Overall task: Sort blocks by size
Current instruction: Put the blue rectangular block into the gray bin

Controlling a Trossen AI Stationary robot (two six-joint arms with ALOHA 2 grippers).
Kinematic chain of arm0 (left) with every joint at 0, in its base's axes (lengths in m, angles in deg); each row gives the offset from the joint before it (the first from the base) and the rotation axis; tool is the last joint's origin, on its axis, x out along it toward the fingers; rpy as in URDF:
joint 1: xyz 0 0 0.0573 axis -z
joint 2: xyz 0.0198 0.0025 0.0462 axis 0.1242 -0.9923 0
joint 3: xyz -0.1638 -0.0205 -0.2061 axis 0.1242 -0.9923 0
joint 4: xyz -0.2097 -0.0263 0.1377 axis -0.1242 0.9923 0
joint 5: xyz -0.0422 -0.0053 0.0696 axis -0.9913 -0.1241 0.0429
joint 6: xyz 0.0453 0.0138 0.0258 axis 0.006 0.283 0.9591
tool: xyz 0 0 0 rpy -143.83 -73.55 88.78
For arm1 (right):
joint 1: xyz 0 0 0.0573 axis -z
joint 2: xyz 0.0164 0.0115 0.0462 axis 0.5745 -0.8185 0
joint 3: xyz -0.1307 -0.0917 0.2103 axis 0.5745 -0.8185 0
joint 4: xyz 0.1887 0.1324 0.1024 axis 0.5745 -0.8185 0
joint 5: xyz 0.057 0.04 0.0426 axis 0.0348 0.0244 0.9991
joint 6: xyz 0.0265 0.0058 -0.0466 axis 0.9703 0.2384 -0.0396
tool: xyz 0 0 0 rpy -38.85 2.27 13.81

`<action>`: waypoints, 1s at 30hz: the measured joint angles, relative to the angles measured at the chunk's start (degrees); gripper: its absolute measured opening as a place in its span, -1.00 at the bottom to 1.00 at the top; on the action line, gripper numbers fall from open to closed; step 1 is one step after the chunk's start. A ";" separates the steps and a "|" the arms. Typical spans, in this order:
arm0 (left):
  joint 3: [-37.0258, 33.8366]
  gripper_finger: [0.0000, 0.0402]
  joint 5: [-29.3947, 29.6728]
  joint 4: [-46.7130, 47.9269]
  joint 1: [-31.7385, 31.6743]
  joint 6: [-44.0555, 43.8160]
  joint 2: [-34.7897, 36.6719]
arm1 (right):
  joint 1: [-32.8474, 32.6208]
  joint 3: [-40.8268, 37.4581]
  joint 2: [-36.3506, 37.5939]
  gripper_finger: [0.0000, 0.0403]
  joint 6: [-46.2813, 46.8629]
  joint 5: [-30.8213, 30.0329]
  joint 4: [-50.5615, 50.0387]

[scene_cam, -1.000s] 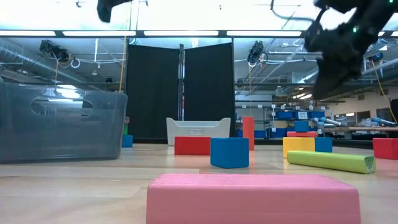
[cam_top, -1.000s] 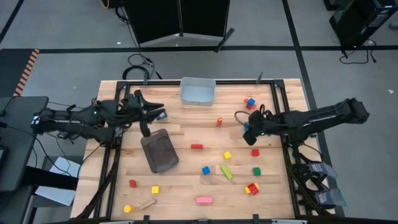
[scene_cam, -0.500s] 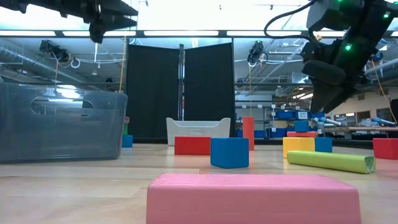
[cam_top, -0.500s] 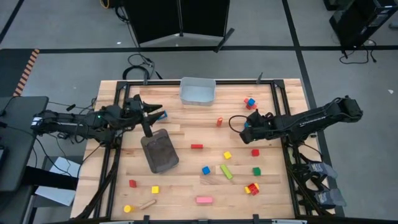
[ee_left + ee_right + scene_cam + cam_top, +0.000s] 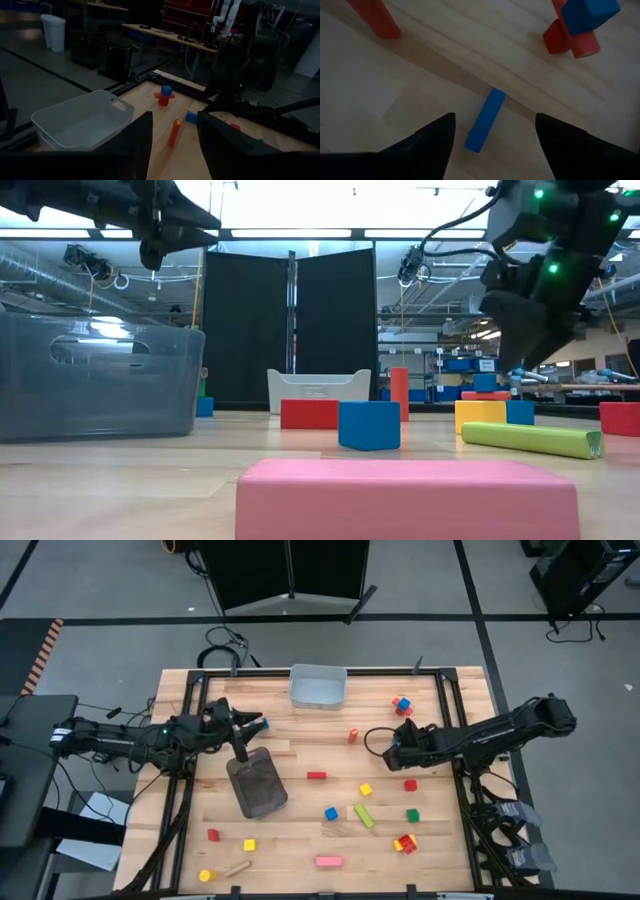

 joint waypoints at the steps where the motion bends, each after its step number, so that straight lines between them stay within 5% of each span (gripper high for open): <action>1: 0.00 -0.19 0.00 -0.03 0.00 0.00 0.00 | 0.21 0.00 -1.03 0.43 0.47 0.00 -0.11; 19: 0.00 -0.19 -0.02 -0.34 0.00 0.09 0.00 | 3.63 -3.66 -15.46 0.33 2.33 3.07 10.57; 24: 0.00 -0.19 -0.04 -0.31 0.00 0.18 0.00 | 3.61 -4.89 -14.69 0.05 3.14 3.16 12.47; 30: 0.00 -0.19 -0.04 -0.43 0.00 0.20 0.00 | 3.72 -5.16 -12.55 -0.60 1.47 3.86 12.96</action>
